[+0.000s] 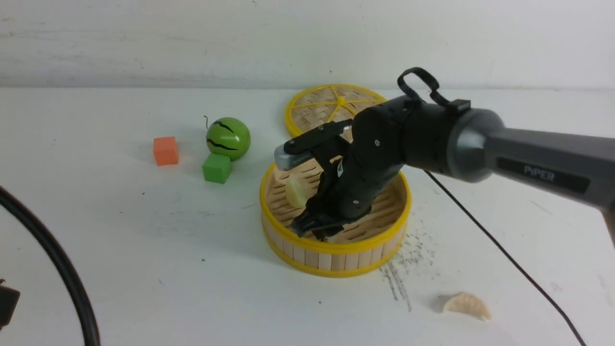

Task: Put the dumplings into the steamer on the white table.
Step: 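Place the dumpling in the bamboo steamer basket with the right gripper, then reach for and grasp a dumpling lying on the table beside the steamer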

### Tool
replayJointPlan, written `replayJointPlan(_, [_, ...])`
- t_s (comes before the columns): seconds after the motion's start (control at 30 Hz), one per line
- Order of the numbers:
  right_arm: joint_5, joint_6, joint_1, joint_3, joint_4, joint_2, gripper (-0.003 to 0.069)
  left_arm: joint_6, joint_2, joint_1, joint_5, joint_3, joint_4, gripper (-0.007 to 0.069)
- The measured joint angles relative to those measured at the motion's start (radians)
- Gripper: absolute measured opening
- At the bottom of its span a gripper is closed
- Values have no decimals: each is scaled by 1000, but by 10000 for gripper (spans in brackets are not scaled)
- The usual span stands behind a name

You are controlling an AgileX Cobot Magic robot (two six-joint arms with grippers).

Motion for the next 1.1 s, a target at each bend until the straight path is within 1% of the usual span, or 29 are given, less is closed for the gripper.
replayJointPlan(0.03, [19,15,0,-8,-1,-4,342,1,0,0,0,0,0,-14])
replayJointPlan(0.07, [27,19,0,-15,-2,-9,370,1,-1,0,0,0,1,-14])
replayJointPlan(0.13, [91,20,0,-43,-10,-36,452,3,-1,0,0,0,3,-13])
replayJointPlan(0.2, [167,-5,0,-71,-36,-78,524,4,-1,0,0,0,4,-13])
replayJointPlan(0.23, [193,-15,0,-75,-47,-96,544,5,-1,0,0,0,4,-13])
replayJointPlan(0.27, [274,-39,-2,-79,-77,-145,583,11,-1,0,0,0,7,-13])
replayJointPlan(0.3, [285,-47,-2,-79,-86,-151,586,12,-1,0,0,0,7,-13])
replayJointPlan(0.33, [368,-75,-14,-54,-119,-209,603,22,-1,0,0,0,7,-13])
replayJointPlan(0.37, [374,-78,-16,-49,-119,-216,603,22,-1,0,0,0,7,-13])
replayJointPlan(0.4, [407,-108,-47,31,-119,-281,596,27,-1,0,0,0,7,-13])
replayJointPlan(0.43, [406,-116,-61,69,-119,-304,593,27,-1,0,0,0,7,-13])
replayJointPlan(0.47, [392,-134,-96,152,-119,-348,580,29,-1,0,0,0,7,-12])
replayJointPlan(0.5, [387,-134,-102,152,-119,-355,577,29,-1,0,0,0,7,-12])
replayJointPlan(0.53, [339,-158,-160,290,-98,-407,556,30,-1,0,0,0,7,-11])
replayJointPlan(0.6, [259,-203,-230,433,-80,-450,534,30,-1,0,0,0,7,-9])
replayJointPlan(0.67, [180,-264,-279,534,-64,-460,523,31,-1,0,0,0,7,-8])
replayJointPlan(0.7, [180,-272,-279,544,-62,-460,522,31,-1,0,0,0,7,-9])
replayJointPlan(0.8, [47,-404,-297,654,-33,-442,519,31,-1,0,-2,0,4,-8])
replayJointPlan(0.9, [-35,-476,-294,674,11,-407,519,31,-1,0,-7,0,-6,-6])
replayJointPlan(0.97, [-91,-500,-293,674,29,-375,519,31,-1,0,-7,0,-18,-3])
replayJointPlan(1.1, [-124,-508,-293,677,36,-336,496,31,-1,0,0,0,-26,-1])
